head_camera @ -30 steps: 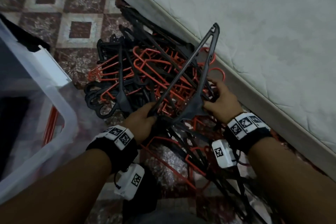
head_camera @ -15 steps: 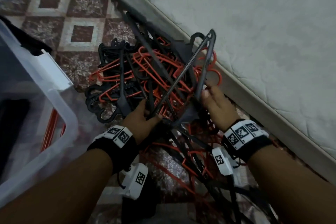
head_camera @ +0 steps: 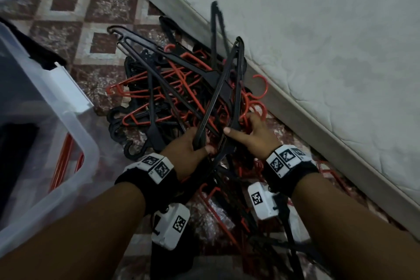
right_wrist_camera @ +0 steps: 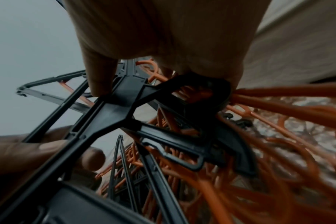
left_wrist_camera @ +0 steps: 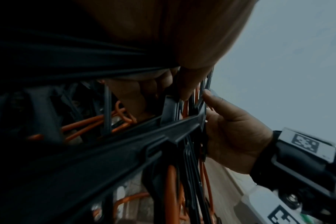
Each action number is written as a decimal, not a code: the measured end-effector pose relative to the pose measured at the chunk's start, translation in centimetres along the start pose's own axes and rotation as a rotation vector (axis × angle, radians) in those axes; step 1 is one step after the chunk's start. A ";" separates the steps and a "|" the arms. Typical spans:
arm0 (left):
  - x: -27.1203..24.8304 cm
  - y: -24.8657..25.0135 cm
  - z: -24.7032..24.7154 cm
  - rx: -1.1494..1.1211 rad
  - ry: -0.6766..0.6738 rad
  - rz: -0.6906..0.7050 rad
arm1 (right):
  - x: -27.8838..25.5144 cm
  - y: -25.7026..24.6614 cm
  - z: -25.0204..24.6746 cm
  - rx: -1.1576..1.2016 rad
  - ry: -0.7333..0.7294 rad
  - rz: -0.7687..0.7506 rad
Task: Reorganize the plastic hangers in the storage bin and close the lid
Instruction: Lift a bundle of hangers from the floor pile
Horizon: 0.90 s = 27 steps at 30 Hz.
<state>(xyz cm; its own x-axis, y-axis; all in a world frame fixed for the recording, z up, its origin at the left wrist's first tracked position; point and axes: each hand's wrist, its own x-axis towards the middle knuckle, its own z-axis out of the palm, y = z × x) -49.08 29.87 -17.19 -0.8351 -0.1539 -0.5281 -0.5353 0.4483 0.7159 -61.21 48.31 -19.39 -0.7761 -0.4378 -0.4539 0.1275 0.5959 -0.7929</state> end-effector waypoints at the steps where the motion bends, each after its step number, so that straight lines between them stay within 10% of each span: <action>1: -0.2 0.4 -0.2 0.008 -0.012 0.026 | -0.2 -0.4 -0.4 -0.008 0.000 -0.008; 27: -10.4 23.2 -15.6 0.319 0.478 0.484 | -13.1 -26.9 -15.2 -0.252 0.523 -0.765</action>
<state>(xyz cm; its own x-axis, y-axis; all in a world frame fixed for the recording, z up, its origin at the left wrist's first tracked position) -54.82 28.18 12.04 -0.9707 -0.2076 0.1206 -0.0920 0.7856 0.6118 -63.86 48.23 14.10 -0.7793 -0.4486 0.4377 -0.6171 0.4277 -0.6605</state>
